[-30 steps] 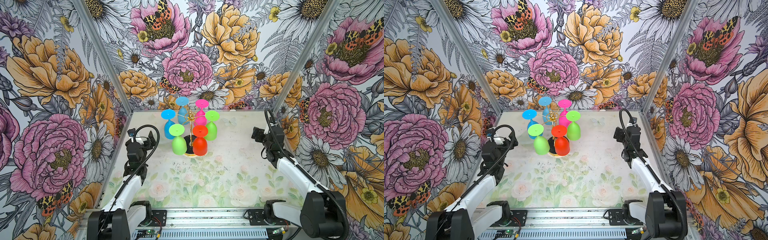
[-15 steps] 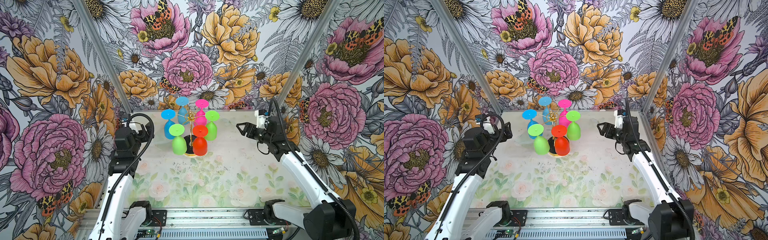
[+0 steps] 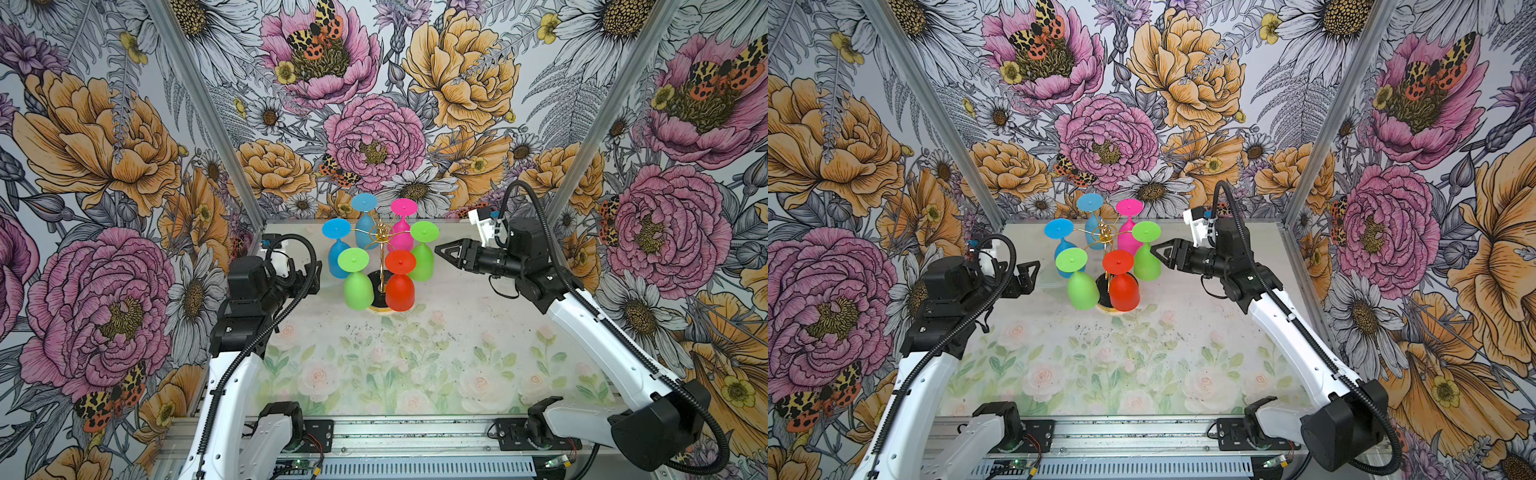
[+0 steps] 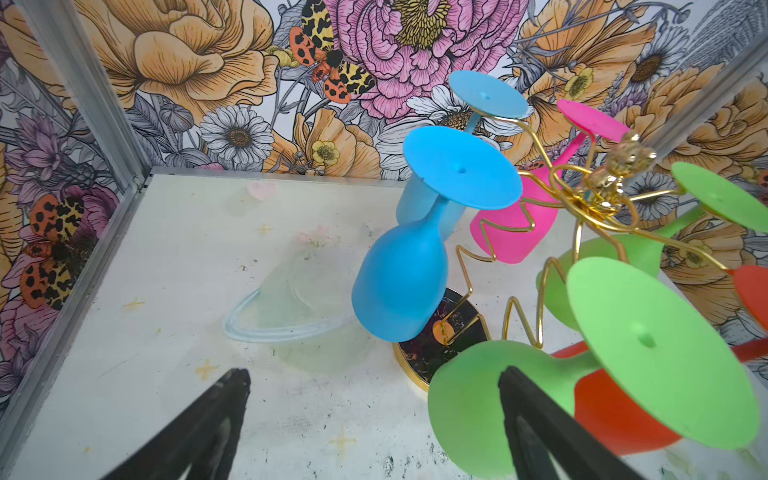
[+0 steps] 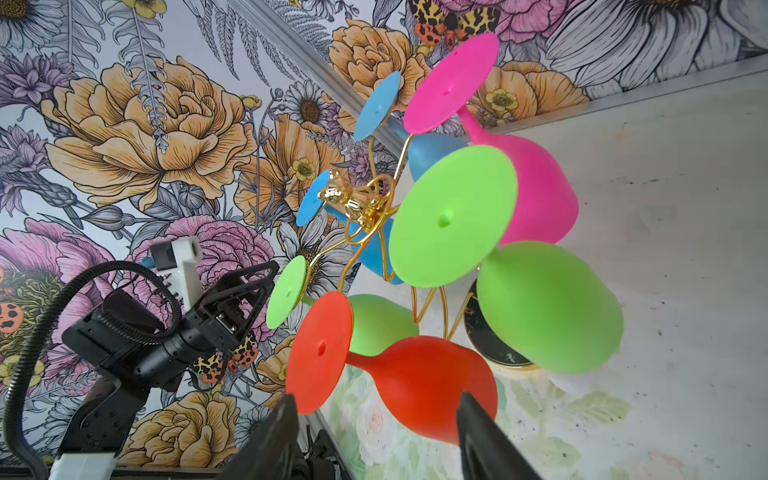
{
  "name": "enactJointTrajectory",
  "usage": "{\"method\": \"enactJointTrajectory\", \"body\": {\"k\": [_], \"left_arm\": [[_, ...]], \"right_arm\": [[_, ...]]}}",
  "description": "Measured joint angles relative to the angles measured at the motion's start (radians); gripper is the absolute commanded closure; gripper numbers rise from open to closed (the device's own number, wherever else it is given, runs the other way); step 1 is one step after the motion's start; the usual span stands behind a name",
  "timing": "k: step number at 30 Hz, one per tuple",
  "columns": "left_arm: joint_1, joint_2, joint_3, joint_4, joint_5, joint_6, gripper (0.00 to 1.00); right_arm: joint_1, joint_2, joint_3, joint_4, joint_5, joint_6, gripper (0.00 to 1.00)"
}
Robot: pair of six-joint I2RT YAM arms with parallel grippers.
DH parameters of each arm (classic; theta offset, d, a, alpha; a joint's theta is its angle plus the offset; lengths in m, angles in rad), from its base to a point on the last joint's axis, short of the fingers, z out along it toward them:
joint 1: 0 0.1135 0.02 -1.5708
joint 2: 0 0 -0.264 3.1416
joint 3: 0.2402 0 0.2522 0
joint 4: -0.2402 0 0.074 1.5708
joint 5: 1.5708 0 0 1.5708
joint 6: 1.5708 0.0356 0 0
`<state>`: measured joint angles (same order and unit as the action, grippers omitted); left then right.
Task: Take the wine glass off the wine glass rack
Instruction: 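Close the right gripper on the red glass's foot on the rack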
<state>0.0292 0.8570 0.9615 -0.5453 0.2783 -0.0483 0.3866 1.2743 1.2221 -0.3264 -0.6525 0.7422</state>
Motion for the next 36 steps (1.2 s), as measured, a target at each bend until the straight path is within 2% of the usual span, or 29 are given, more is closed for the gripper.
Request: {"method": "enactJointTrajectory", "body": {"k": [7,13,28,36], "left_arm": [[0.000,-0.028,0.000,-0.009,0.094,0.020,0.05],[0.000,-0.032,-0.001,-0.010,0.128,0.034,0.05],[0.000,-0.057,-0.009,-0.013,0.143,0.057,0.05],[0.000,-0.061,-0.027,-0.016,0.142,0.059,0.05]], "right_arm": [[0.069,0.073,0.029,-0.007,0.000,0.029,0.48],[0.111,0.105,0.056,-0.005,-0.005,0.054,0.53],[0.139,0.136,0.058,0.028,-0.010,0.119,0.71],[0.139,0.136,0.058,0.062,-0.023,0.153,0.76]]}}
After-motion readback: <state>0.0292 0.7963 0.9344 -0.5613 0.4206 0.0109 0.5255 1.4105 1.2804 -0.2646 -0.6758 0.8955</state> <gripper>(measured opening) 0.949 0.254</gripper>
